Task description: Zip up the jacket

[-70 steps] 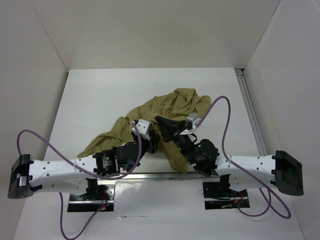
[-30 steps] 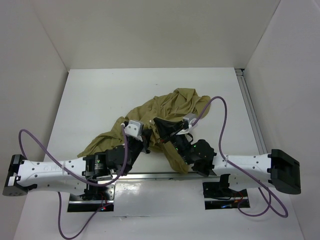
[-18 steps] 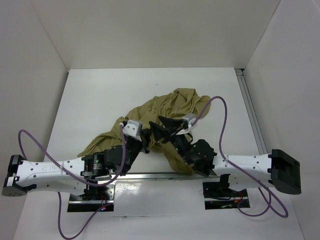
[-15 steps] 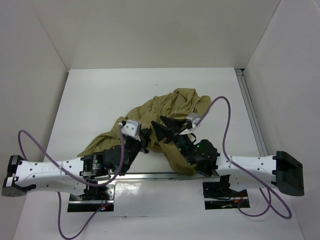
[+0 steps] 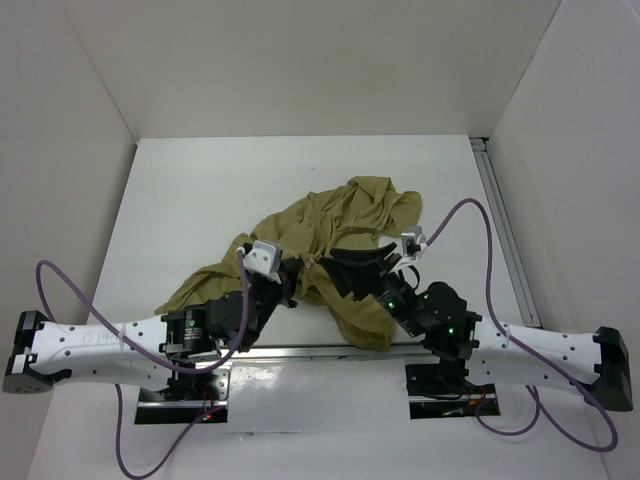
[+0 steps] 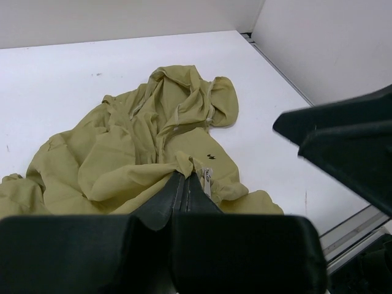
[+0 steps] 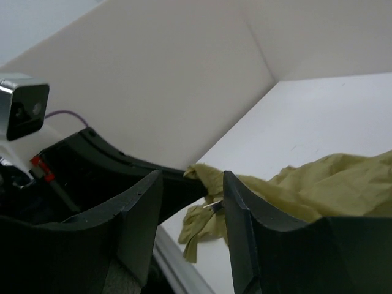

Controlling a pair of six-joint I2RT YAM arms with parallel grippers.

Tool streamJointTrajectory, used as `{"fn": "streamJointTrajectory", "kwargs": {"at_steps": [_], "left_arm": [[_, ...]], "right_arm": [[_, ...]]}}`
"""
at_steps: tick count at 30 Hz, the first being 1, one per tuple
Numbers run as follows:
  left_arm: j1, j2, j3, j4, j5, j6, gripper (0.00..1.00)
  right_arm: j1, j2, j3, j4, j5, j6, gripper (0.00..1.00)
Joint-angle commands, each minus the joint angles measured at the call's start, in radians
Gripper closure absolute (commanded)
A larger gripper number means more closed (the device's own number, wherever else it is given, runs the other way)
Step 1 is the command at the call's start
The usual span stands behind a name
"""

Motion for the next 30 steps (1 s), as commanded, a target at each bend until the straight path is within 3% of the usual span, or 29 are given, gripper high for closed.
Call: {"fn": "streamJointTrajectory", "kwargs": {"at_steps": [1,10,30], "left_arm": [[-0.003,-0.019,-0.005,0.036,-0.003,0.004,1.0],[-0.003,-0.019,0.014,0.015,-0.003,-0.007,1.0],[-0.003,-0.028,0.023,0.006,-0.003,0.004,1.0]], "right_arm": [[-0.004,-0.016,-0.022,-0.037,-0.105,0.143,0.49],[-0.004,0.07,-0.064,0.13,-0.257,0.304,0.49],[-0.004,0.082,-0.094,0.095,-0.212,0.391,0.5]]}}
